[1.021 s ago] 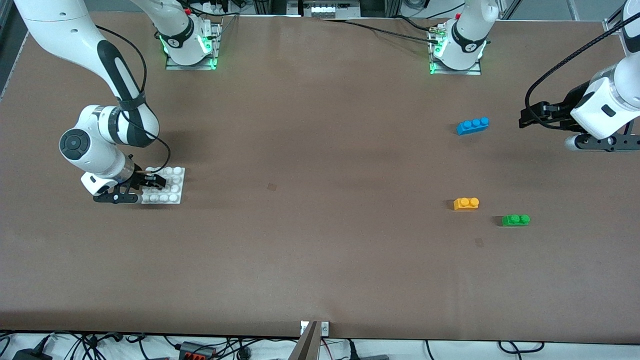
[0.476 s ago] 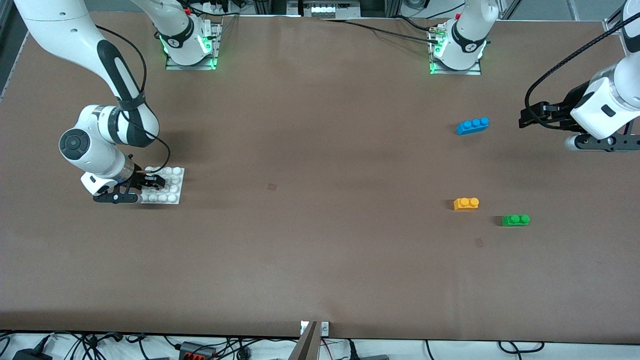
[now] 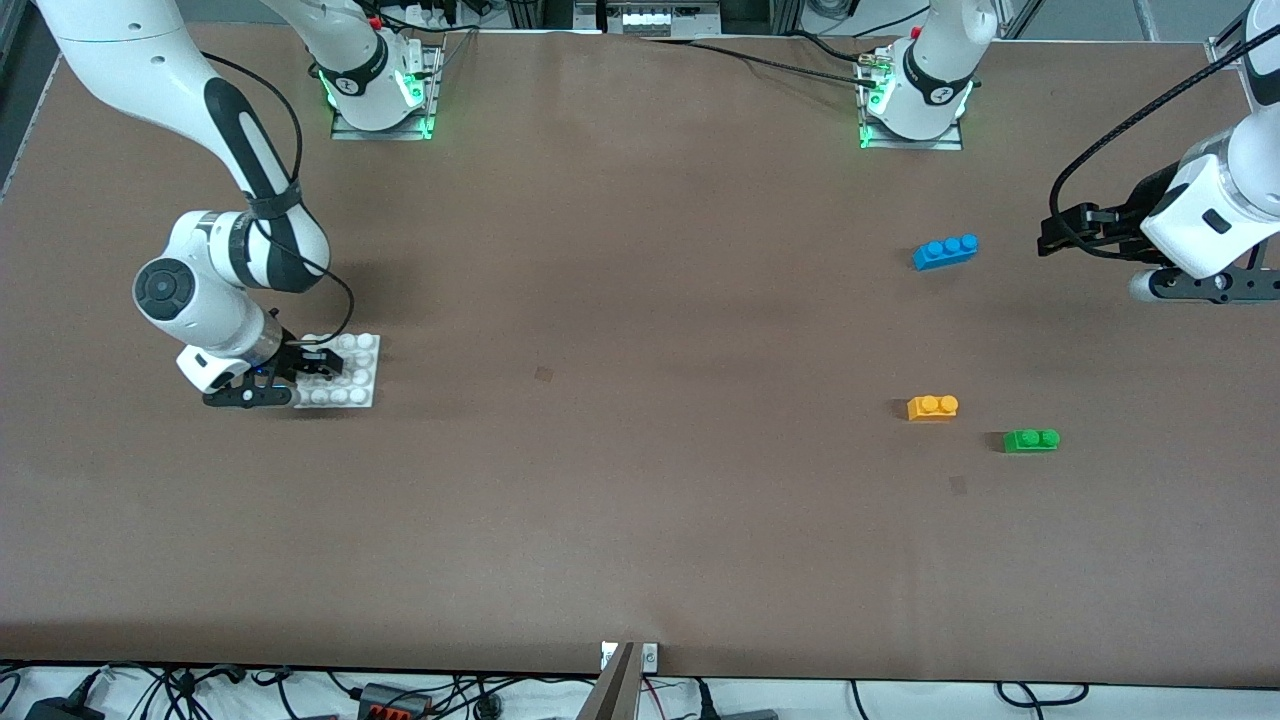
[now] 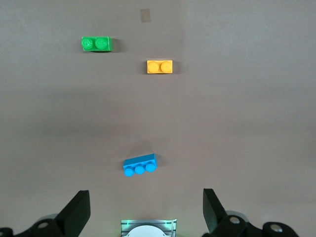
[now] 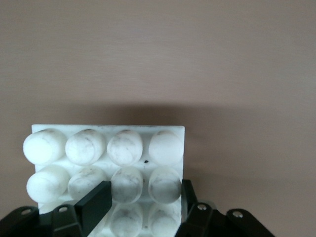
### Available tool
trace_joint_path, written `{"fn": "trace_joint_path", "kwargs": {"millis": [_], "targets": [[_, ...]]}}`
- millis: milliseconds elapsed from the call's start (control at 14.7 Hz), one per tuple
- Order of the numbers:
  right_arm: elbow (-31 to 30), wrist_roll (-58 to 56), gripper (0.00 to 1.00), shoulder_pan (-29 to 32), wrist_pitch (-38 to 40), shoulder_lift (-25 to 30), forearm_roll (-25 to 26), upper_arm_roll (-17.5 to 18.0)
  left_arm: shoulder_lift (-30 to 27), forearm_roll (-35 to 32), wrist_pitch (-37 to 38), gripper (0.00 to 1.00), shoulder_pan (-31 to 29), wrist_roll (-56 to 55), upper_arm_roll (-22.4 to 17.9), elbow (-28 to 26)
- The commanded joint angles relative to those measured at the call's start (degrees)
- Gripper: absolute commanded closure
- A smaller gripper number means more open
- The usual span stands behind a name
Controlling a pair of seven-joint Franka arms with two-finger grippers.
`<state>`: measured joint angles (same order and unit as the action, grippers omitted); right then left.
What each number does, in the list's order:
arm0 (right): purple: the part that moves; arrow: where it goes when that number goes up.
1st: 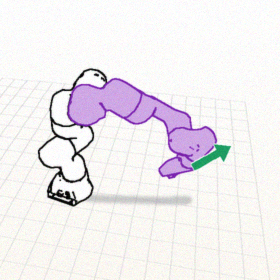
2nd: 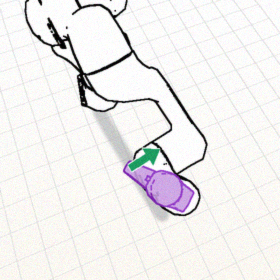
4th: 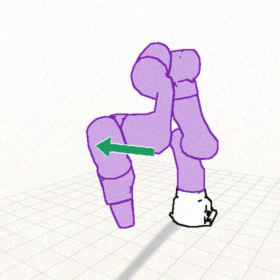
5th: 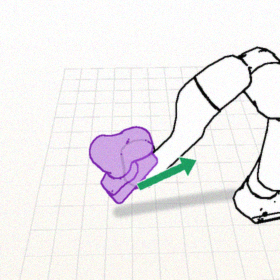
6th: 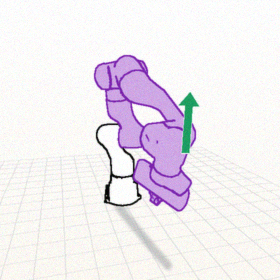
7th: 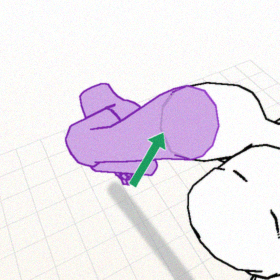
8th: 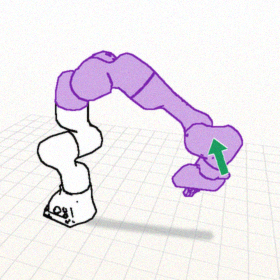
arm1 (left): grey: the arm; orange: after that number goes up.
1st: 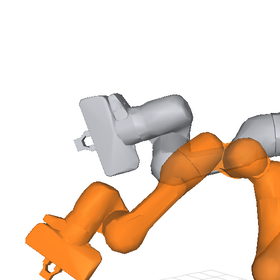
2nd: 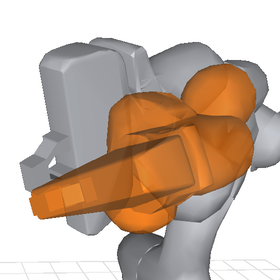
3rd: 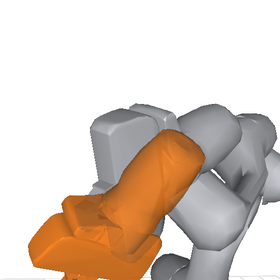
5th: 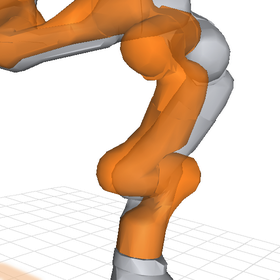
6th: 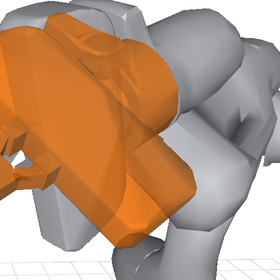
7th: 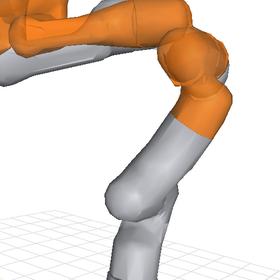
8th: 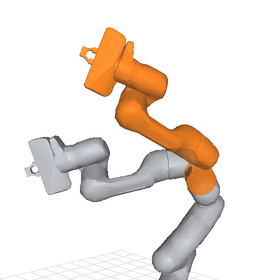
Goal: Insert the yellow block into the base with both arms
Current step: 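Slide the white base plate toward the table middle with the right gripper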
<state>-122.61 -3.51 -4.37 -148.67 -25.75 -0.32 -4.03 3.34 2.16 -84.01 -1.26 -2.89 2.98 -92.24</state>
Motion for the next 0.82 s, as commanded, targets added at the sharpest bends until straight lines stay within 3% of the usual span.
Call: {"fn": "trace_joint_path", "kwargs": {"millis": [0, 272, 748], "targets": [[-0.35, 2.70, 0.37, -0.55, -0.66, -2.72, -1.09, 4.46, -0.71, 0.92, 0.86, 0.00, -0.14, 1.31, 0.00, 0.05], [0.44, 17.72, 0.37, -2.39, -0.66, -4.12, -1.00, 10.70, -0.71, 0.92, 0.86, 0.00, -0.14, 1.31, 0.00, 0.05], [12.11, 34.96, 0.37, -15.83, -0.66, -11.24, -1.00, 10.80, -0.71, 0.92, 0.86, 0.00, -0.14, 1.31, 0.00, 0.05]]}}
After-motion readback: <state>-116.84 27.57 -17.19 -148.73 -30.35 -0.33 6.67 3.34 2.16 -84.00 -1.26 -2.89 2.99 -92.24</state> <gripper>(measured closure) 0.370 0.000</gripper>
